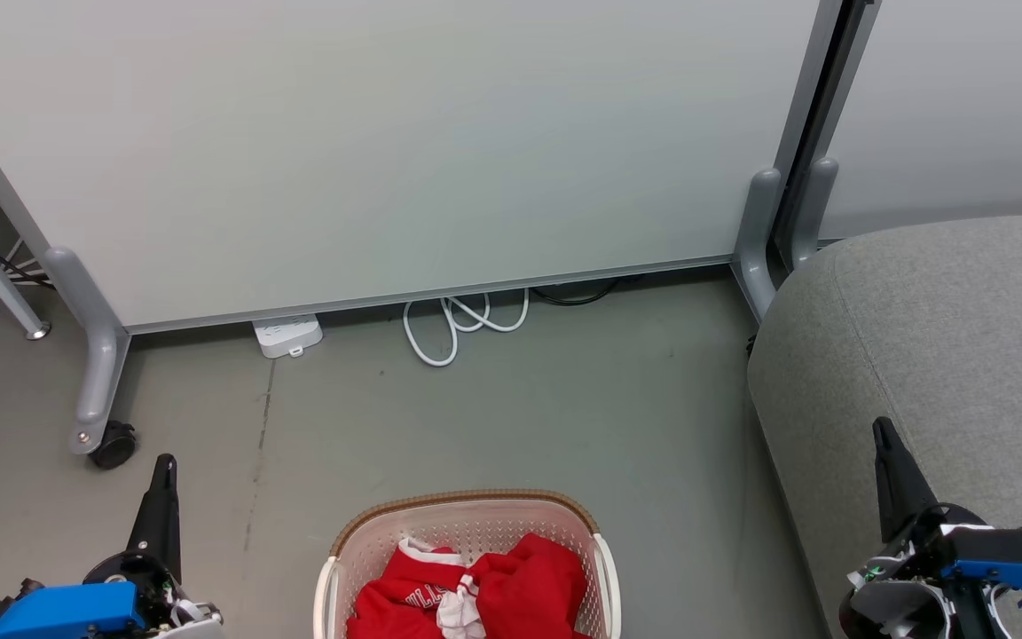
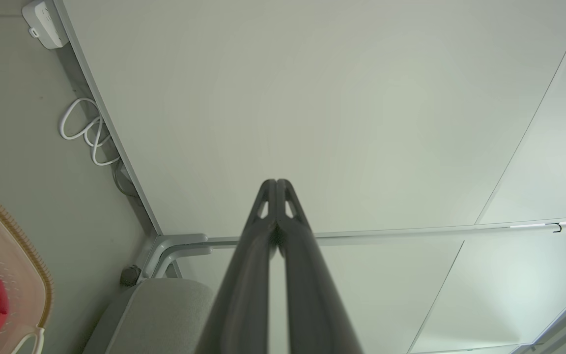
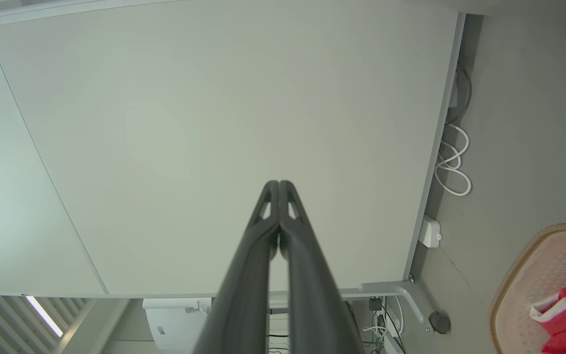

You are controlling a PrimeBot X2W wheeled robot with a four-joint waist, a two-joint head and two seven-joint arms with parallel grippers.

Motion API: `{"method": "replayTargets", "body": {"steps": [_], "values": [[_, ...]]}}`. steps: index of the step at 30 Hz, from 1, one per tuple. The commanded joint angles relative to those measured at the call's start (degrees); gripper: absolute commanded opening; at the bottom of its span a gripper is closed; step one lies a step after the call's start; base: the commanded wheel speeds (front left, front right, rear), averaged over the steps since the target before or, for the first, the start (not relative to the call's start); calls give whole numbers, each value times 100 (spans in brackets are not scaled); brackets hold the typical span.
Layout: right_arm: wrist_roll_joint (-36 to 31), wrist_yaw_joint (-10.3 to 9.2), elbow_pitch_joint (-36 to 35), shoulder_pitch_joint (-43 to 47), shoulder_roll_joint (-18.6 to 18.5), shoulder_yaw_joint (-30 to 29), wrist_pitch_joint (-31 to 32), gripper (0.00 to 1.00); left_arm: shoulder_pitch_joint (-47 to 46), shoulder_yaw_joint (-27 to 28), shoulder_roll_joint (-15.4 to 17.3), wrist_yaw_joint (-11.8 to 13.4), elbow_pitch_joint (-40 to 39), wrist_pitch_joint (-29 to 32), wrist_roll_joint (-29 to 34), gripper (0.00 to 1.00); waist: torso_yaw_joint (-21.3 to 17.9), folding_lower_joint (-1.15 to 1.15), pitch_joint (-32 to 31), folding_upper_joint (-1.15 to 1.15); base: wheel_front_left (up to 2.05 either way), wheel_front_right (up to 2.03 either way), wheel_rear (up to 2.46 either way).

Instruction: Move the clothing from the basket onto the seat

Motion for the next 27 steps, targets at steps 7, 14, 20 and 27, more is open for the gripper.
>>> {"method": "replayTargets", "body": {"steps": [7,14,20,27], "values": [[0,0,0,0,0,0,0,100,0,0,0,0,0,0,0,100,0,0,0,0,0,0,0],[-65,-1,159,174,14,32,-99,100,138,-55,-62,11,155,-96,68,100,1,0,5,0,0,0,0],[-345,-1,104,162,13,62,-273,100,81,-85,-54,8,109,-270,371,100,5,0,16,0,0,0,0],[-986,-1,14,129,11,120,-461,100,12,-105,-44,5,-2,-460,1115,100,7,0,31,0,0,0,0]]}}
